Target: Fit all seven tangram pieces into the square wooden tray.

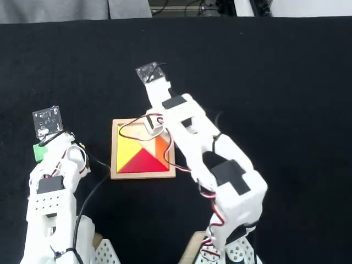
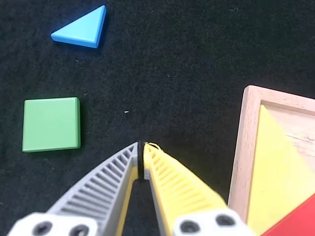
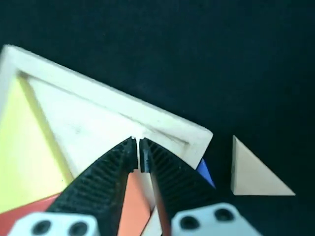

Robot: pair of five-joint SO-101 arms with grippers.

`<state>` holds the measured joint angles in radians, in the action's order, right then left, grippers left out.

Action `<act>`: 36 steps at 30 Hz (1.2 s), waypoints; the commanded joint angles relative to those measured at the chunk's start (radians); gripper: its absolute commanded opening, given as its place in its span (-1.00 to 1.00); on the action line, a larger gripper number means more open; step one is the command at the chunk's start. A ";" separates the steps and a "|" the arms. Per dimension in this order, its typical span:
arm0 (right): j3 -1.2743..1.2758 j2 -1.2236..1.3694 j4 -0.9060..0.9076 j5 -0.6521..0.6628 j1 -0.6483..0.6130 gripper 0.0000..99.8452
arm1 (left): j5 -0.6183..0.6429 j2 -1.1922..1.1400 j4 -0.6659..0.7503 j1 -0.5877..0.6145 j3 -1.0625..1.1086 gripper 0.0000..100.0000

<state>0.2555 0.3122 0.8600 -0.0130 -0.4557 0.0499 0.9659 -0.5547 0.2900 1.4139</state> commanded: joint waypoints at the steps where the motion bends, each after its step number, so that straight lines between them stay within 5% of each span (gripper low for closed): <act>1: -0.088 0.015 -0.017 0.008 0.011 -0.98 | 0.011 0.017 0.018 -0.001 -0.005 -0.94; 19: -0.099 0.021 0.018 0.006 0.011 -0.98 | 0.011 0.017 0.018 -0.001 -0.005 -0.94; 27: 0.008 -0.381 0.140 0.011 0.103 -0.98 | 0.011 0.017 0.018 -0.001 -0.005 -0.94; 36: 0.509 -0.704 -0.351 0.091 0.293 -0.97 | 0.012 0.017 0.018 -0.001 -0.005 -0.94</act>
<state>0.7081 -0.3184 0.6283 0.0345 -0.2240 0.0499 0.9659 -0.5547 0.2915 1.4139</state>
